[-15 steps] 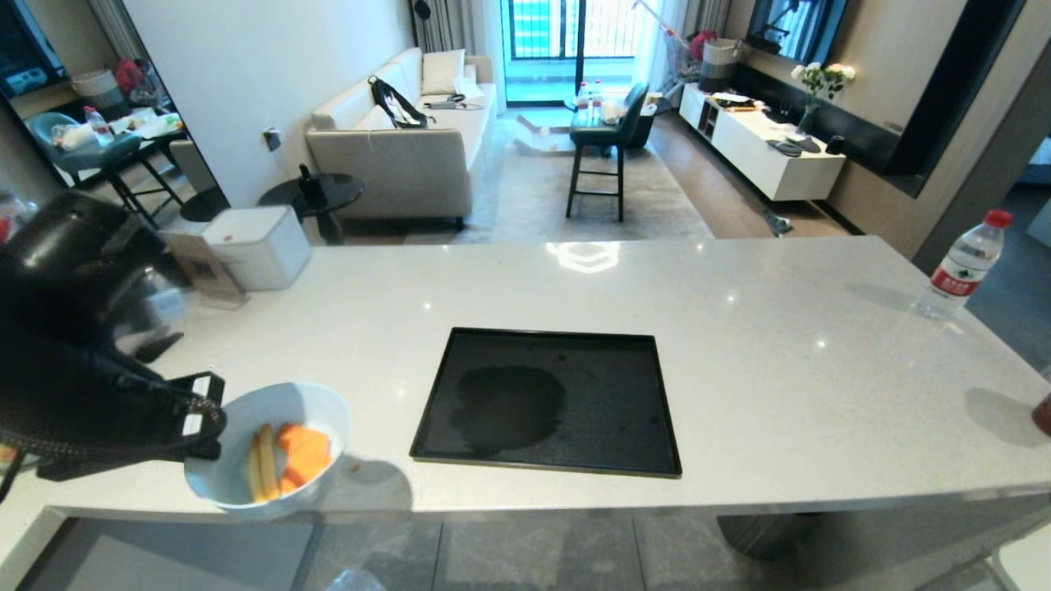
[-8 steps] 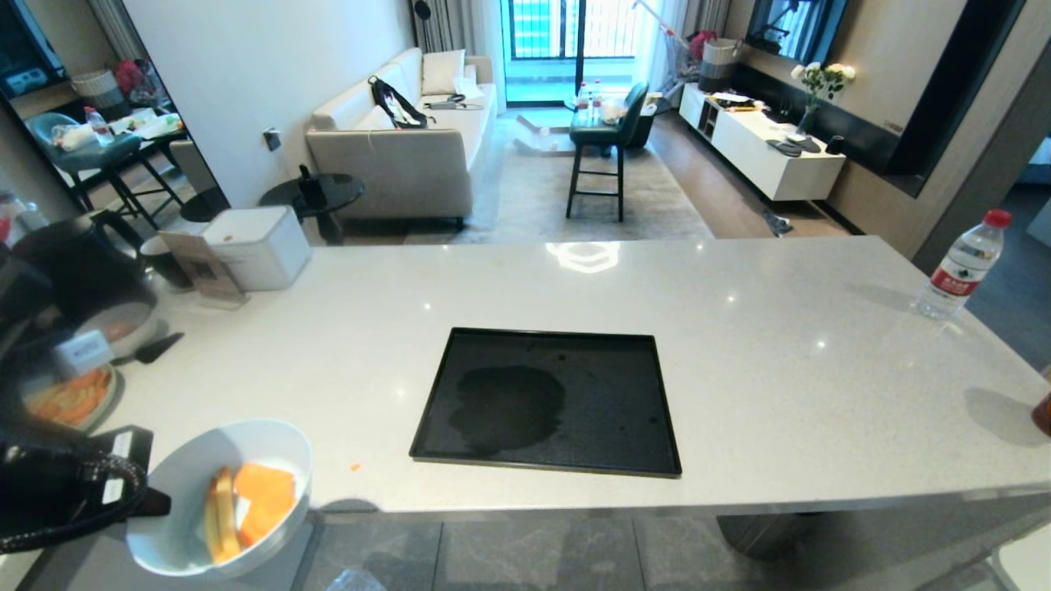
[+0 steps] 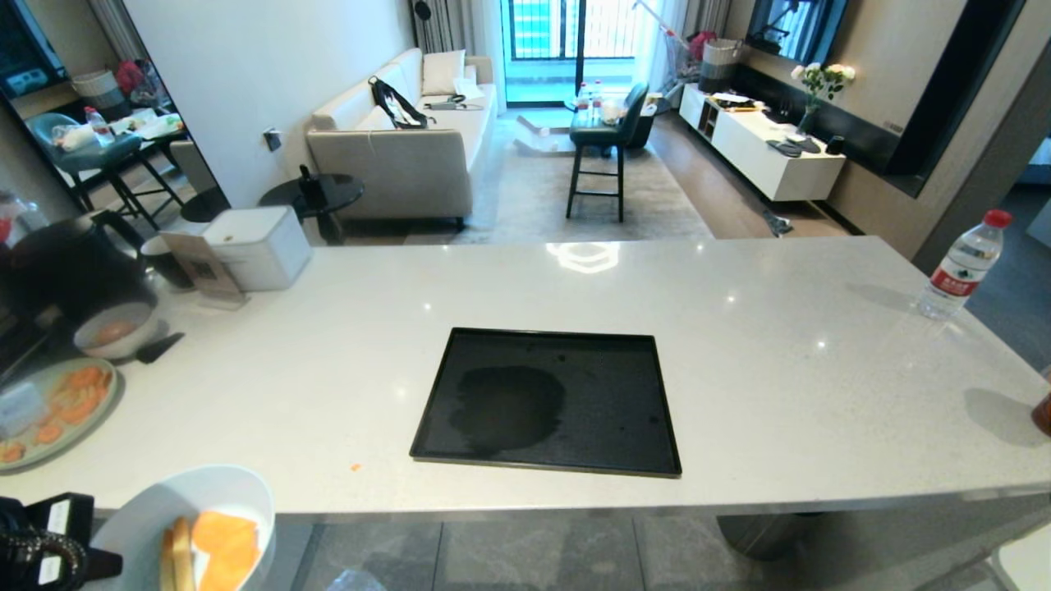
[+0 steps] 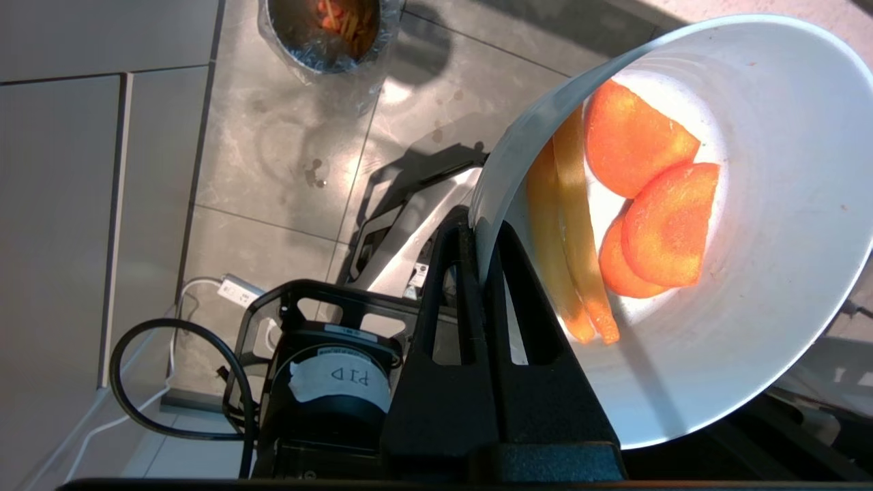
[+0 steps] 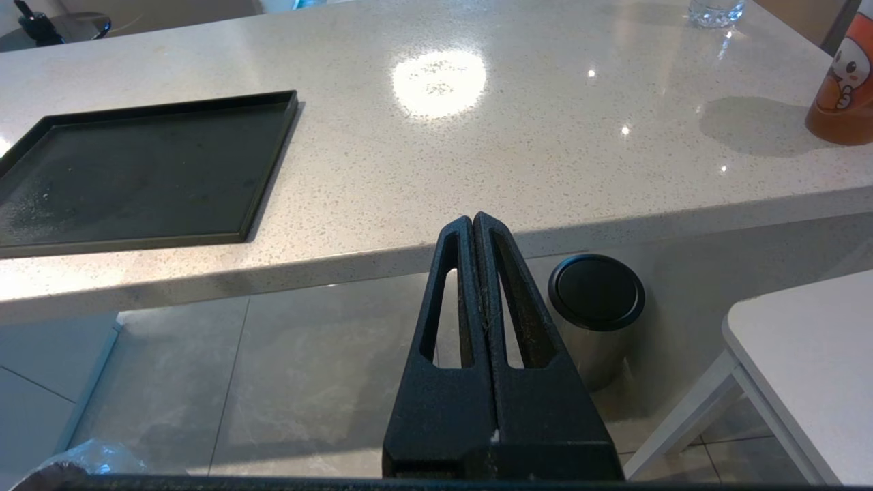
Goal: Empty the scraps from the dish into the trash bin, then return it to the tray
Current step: Move the bowl over the trash can
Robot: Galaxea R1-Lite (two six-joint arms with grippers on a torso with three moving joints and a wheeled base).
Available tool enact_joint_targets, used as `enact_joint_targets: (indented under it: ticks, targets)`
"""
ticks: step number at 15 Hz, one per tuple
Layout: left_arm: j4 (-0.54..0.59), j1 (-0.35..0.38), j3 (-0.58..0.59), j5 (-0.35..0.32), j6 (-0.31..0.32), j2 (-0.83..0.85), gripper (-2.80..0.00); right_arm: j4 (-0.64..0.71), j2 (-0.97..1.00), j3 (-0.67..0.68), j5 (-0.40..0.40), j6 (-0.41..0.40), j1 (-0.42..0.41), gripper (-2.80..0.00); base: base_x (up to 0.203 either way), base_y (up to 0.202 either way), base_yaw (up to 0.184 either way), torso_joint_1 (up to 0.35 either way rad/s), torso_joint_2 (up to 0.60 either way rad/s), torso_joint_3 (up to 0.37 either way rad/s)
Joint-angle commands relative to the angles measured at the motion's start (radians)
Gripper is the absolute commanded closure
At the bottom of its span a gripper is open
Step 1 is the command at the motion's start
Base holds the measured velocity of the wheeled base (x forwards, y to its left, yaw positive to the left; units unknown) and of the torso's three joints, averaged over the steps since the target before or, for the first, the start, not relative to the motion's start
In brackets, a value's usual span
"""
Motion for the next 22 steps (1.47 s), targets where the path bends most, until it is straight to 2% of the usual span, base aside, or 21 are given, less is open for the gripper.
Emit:
enact_joint_targets:
  ticks: [1,22]
  targets:
    - [0.004,0.007,0.028,0.0,0.008,-0.032,0.0,0.0,0.0,0.0,0.0,0.001,0.0,0.0,0.0,0.0,0.0,0.0,0.0,0.0]
    - [0.004,0.009,0.093,0.0,0.011,-0.046,0.0,0.0,0.0,0.0,0.0,0.001,0.0,0.0,0.0,0.0,0.0,0.0,0.0,0.0]
